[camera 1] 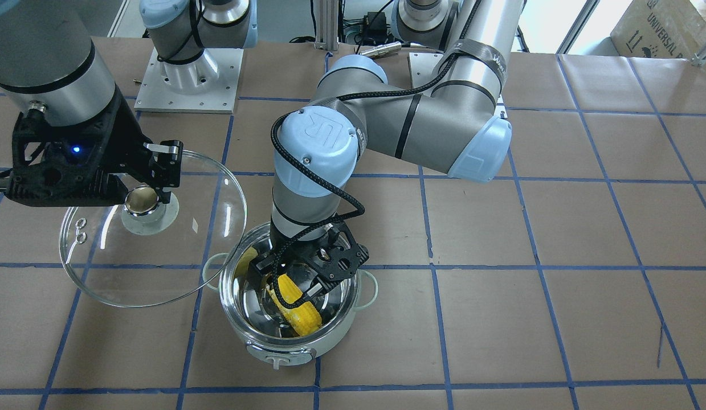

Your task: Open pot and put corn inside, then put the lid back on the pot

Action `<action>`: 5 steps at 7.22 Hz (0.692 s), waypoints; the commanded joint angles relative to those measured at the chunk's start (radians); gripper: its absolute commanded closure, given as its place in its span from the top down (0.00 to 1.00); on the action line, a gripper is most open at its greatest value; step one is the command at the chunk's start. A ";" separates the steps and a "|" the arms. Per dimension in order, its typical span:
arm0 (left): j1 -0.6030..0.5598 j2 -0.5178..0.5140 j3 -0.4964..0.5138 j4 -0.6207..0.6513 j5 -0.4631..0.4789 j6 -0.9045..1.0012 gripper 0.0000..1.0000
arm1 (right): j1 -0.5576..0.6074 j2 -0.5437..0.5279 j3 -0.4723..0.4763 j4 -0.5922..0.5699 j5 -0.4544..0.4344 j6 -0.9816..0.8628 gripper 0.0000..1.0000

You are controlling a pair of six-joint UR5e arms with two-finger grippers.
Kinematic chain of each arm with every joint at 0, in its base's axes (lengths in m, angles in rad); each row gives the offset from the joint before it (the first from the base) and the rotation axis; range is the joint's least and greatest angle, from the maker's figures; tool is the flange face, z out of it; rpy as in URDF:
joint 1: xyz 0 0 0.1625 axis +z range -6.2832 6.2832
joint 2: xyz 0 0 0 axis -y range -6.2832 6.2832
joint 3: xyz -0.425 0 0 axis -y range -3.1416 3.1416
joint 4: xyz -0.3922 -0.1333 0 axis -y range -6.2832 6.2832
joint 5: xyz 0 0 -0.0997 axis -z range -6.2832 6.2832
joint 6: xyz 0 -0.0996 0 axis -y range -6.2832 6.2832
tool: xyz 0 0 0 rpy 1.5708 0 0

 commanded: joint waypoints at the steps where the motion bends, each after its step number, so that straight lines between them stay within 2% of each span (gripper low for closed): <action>1: 0.047 0.013 -0.016 -0.008 0.096 0.371 1.00 | 0.007 0.003 -0.001 -0.007 0.003 0.019 0.24; 2: 0.073 0.030 -0.044 -0.005 0.159 0.591 1.00 | 0.007 0.008 -0.001 -0.007 0.003 0.019 0.24; 4: 0.145 0.106 -0.091 -0.004 0.170 0.763 1.00 | 0.010 0.003 -0.003 -0.014 0.000 0.021 0.24; 5: 0.186 0.154 -0.120 -0.001 0.167 0.862 1.00 | 0.028 0.011 -0.006 -0.019 0.005 0.078 0.24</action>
